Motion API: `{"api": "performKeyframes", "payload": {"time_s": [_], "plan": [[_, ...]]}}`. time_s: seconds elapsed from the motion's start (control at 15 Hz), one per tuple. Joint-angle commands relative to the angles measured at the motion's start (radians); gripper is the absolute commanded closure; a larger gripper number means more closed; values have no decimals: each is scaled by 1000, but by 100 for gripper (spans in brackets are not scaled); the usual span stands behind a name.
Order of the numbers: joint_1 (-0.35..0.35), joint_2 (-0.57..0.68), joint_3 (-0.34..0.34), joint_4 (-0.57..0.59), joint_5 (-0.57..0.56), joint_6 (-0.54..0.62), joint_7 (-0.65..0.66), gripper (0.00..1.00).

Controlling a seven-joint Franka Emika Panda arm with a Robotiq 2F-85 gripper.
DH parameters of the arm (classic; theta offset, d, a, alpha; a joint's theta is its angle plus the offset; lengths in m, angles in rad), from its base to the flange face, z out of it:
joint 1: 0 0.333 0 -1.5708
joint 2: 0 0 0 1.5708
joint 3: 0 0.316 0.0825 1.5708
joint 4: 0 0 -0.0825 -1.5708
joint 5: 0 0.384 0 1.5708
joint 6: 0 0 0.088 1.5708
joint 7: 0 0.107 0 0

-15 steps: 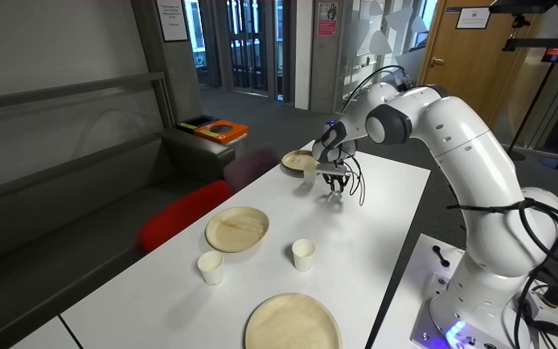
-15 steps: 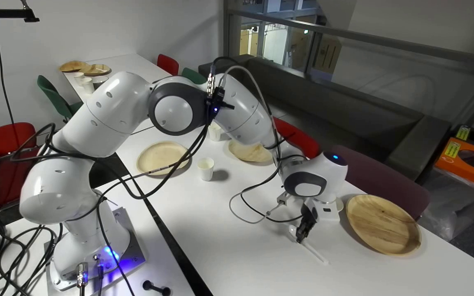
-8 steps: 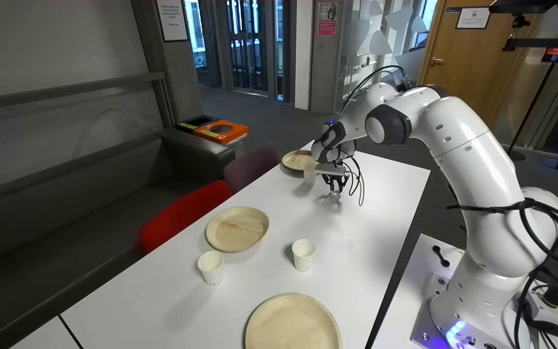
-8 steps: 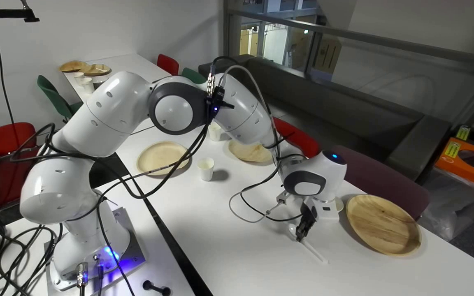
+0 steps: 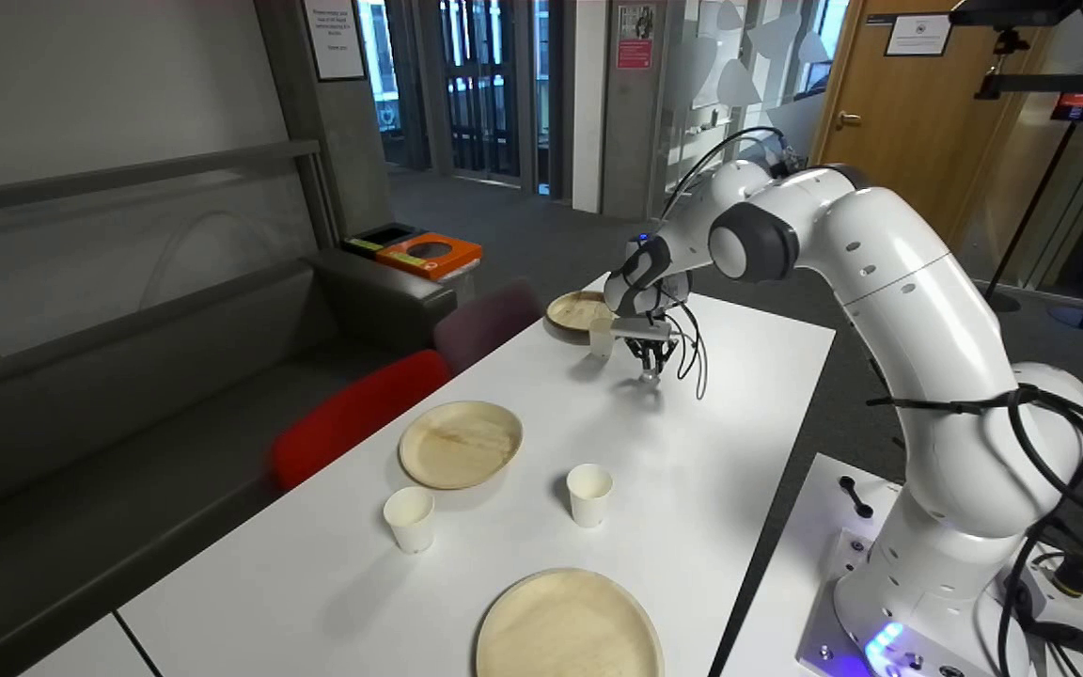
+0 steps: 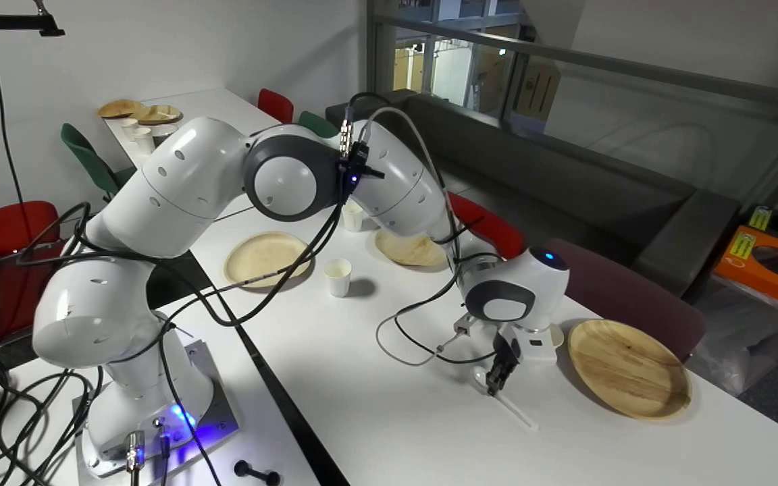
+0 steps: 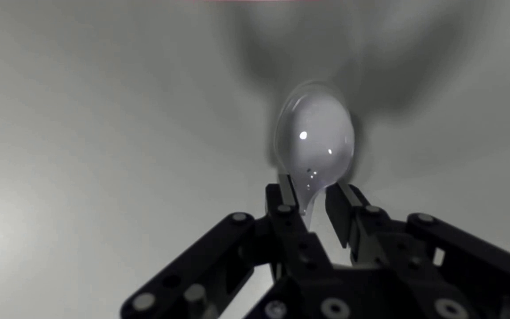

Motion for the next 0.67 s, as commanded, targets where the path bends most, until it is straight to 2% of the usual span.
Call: {"api": "performKeyframes", "payload": {"time_s": [0.0, 0.27, 0.6], "plan": [[11, -33, -13, -34, -14, 25, -3, 70], [9, -62, -12, -70, -13, 54, -22, 71], [4, -122, -13, -161, -7, 170, -68, 72]]}}
